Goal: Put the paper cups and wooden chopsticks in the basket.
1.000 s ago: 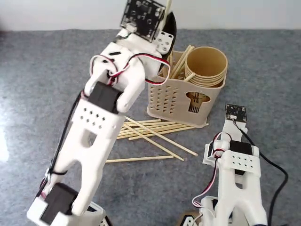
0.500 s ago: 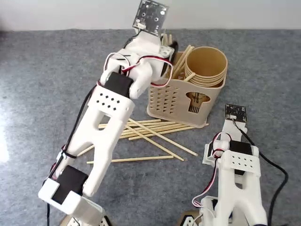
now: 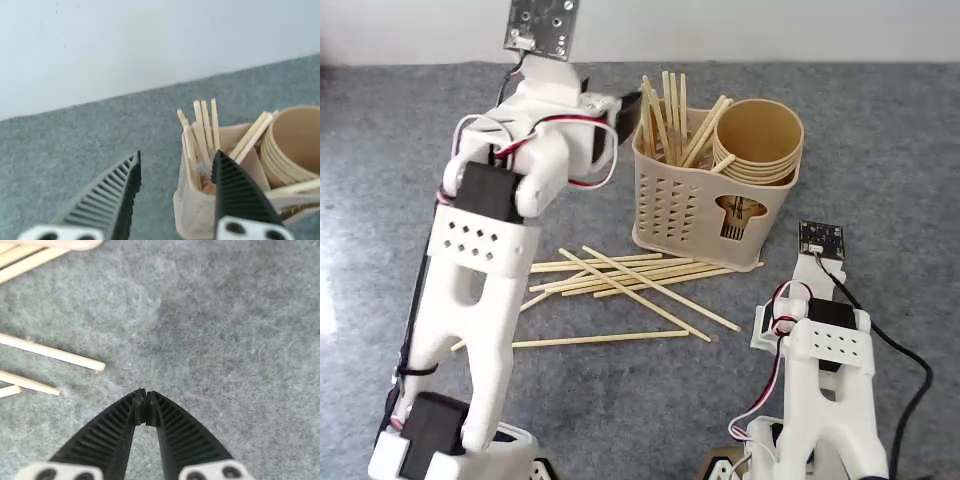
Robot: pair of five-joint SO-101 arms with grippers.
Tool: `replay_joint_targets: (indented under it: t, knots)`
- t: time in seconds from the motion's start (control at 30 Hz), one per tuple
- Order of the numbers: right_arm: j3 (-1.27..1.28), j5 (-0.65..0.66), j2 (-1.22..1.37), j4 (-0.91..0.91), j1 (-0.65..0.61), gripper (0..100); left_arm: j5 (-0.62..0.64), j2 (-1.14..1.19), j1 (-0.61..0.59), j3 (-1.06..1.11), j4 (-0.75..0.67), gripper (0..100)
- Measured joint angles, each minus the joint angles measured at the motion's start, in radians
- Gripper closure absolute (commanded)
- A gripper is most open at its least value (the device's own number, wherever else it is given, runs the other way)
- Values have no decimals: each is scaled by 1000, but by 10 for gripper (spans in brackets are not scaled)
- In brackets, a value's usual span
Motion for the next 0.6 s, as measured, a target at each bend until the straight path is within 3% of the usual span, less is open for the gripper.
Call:
replay_joint_targets:
  t: [0.27,0.47,0.6]
  knots:
    - [0,0,0,0,0,988,-324,0,-2,12,275,775]
    - [0,0,0,0,0,988,-594,-3,-14,193,298,775]
    - [0,0,0,0,0,987,-657,-3,-69,325,270,773]
